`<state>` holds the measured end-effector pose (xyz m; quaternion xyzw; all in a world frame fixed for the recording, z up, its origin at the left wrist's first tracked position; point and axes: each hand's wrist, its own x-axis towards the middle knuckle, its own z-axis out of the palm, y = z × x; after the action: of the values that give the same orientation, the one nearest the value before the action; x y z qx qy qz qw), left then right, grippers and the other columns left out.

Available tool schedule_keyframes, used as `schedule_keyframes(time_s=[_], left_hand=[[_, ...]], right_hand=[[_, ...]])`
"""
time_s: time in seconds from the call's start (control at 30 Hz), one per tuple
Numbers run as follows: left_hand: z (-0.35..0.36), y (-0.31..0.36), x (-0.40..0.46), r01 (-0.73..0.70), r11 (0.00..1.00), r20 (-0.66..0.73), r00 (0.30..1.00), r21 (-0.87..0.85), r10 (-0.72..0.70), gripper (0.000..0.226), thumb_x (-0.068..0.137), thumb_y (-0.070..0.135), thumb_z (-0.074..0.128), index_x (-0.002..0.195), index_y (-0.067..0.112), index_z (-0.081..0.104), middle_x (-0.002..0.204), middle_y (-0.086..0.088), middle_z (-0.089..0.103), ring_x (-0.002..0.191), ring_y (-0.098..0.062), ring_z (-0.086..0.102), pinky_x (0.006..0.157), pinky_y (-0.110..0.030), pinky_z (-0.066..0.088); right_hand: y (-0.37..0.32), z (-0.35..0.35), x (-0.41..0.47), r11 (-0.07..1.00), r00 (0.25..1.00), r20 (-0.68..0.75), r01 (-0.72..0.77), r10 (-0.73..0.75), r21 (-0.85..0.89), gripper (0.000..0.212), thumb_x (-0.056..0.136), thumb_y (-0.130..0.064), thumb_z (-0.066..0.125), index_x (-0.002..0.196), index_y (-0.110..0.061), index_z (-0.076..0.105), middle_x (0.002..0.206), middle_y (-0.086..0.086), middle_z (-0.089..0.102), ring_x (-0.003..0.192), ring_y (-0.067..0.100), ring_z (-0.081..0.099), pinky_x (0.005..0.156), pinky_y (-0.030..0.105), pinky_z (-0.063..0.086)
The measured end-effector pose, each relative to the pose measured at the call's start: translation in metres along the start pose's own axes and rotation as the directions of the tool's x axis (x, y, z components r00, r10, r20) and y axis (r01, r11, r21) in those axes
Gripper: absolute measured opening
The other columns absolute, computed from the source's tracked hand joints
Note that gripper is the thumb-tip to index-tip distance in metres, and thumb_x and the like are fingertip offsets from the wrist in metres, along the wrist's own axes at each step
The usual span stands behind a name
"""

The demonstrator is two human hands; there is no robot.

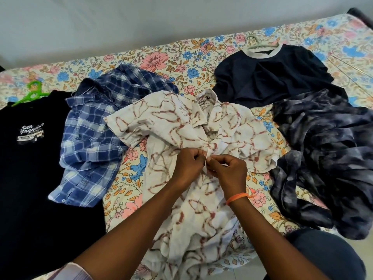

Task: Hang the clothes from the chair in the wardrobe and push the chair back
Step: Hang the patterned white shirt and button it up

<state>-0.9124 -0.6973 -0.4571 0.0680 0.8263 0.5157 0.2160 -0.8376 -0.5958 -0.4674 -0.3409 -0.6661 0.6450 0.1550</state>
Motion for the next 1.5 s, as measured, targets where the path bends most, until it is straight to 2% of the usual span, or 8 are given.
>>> schedule_keyframes(time_s=[0.13, 0.27, 0.4, 0.53, 0.97, 1.23, 1.37, 1.5], left_hand=[[-0.002, 0.003, 0.002, 0.015, 1.0, 0.031, 0.999, 0.017, -0.016, 0.038, 0.097, 0.019, 0.059, 0.069, -0.006, 0.066, 0.046, 0.009, 0.051, 0.041, 0.003, 0.044, 0.053, -0.02, 0.039], [-0.002, 0.006, 0.002, 0.014, 1.0, 0.068, 0.998, -0.012, -0.013, 0.051, 0.093, 0.037, 0.064, 0.065, -0.006, 0.061, 0.05, -0.011, 0.047, 0.046, -0.016, 0.042, 0.051, -0.029, 0.039], [-0.002, 0.008, 0.003, 0.076, 0.997, 0.094, 0.993, -0.029, -0.073, 0.017, 0.091, 0.023, 0.067, 0.082, 0.015, 0.078, 0.075, -0.013, 0.074, 0.07, -0.027, 0.071, 0.067, -0.041, 0.061], [-0.009, 0.018, 0.007, 0.303, 0.93, 0.167, 0.948, -0.207, -0.271, 0.012, 0.091, 0.013, 0.069, 0.08, 0.011, 0.072, 0.08, -0.015, 0.073, 0.072, -0.024, 0.067, 0.07, -0.038, 0.058], [-0.023, 0.021, 0.022, 0.657, 0.691, 0.483, 0.73, -0.302, -0.483, 0.003, 0.091, 0.01, 0.067, 0.089, 0.01, 0.069, 0.079, -0.003, 0.07, 0.079, -0.017, 0.065, 0.076, -0.041, 0.056], [-0.004, 0.018, 0.015, 0.29, 0.94, 0.112, 0.955, -0.178, -0.273, 0.021, 0.094, 0.008, 0.062, 0.073, 0.009, 0.067, 0.074, -0.014, 0.063, 0.071, -0.025, 0.059, 0.059, -0.031, 0.049], [0.003, 0.013, 0.015, 0.132, 0.991, 0.051, 0.99, -0.011, -0.131, 0.024, 0.093, 0.011, 0.062, 0.076, -0.004, 0.069, 0.063, -0.005, 0.06, 0.06, -0.015, 0.053, 0.06, -0.034, 0.046], [-0.001, 0.016, 0.013, 0.012, 0.997, -0.017, 1.0, 0.083, -0.01, 0.012, 0.086, 0.017, 0.072, 0.075, 0.014, 0.075, 0.061, 0.011, 0.065, 0.055, 0.002, 0.056, 0.057, -0.016, 0.045]], right_hand=[[0.006, 0.004, 0.001, 0.981, 0.992, -0.035, 0.111, -0.118, -0.159, 0.009, 0.077, -0.018, 0.082, 0.072, -0.023, 0.076, 0.067, -0.005, 0.072, 0.066, 0.016, 0.071, 0.069, 0.043, 0.06], [0.006, 0.007, 0.001, 0.924, 0.961, -0.083, 0.227, -0.264, -0.308, 0.011, 0.079, -0.014, 0.079, 0.07, -0.014, 0.072, 0.065, -0.004, 0.068, 0.063, 0.009, 0.065, 0.063, 0.031, 0.054], [0.01, 0.008, 0.003, 0.905, 0.954, -0.075, 0.248, -0.29, -0.347, 0.009, 0.079, -0.015, 0.079, 0.073, -0.014, 0.072, 0.067, -0.004, 0.068, 0.064, 0.008, 0.064, 0.062, 0.024, 0.051], [0.008, 0.006, 0.004, 0.911, 0.958, -0.069, 0.24, -0.277, -0.334, 0.007, 0.077, -0.015, 0.081, 0.077, -0.018, 0.075, 0.068, -0.01, 0.068, 0.064, 0.0, 0.064, 0.064, 0.018, 0.052], [0.002, -0.005, 0.015, 0.991, 0.995, 0.064, -0.078, 0.072, 0.106, 0.016, 0.075, -0.003, 0.082, 0.085, -0.014, 0.077, 0.08, 0.014, 0.075, 0.077, 0.032, 0.074, 0.076, 0.048, 0.061], [0.002, -0.002, 0.016, 0.992, 0.994, 0.075, -0.083, 0.076, 0.092, 0.021, 0.073, -0.002, 0.083, 0.093, -0.005, 0.076, 0.08, 0.016, 0.075, 0.076, 0.031, 0.074, 0.073, 0.043, 0.062], [0.0, -0.004, 0.015, 0.993, 0.998, 0.039, -0.062, 0.059, 0.101, 0.016, 0.075, -0.002, 0.082, 0.089, -0.006, 0.076, 0.079, 0.015, 0.074, 0.074, 0.029, 0.074, 0.072, 0.038, 0.061], [-0.002, -0.004, 0.016, 0.978, 0.994, 0.056, -0.103, 0.094, 0.182, 0.015, 0.079, 0.003, 0.077, 0.083, -0.01, 0.073, 0.077, 0.016, 0.073, 0.07, 0.027, 0.073, 0.069, 0.035, 0.061]])
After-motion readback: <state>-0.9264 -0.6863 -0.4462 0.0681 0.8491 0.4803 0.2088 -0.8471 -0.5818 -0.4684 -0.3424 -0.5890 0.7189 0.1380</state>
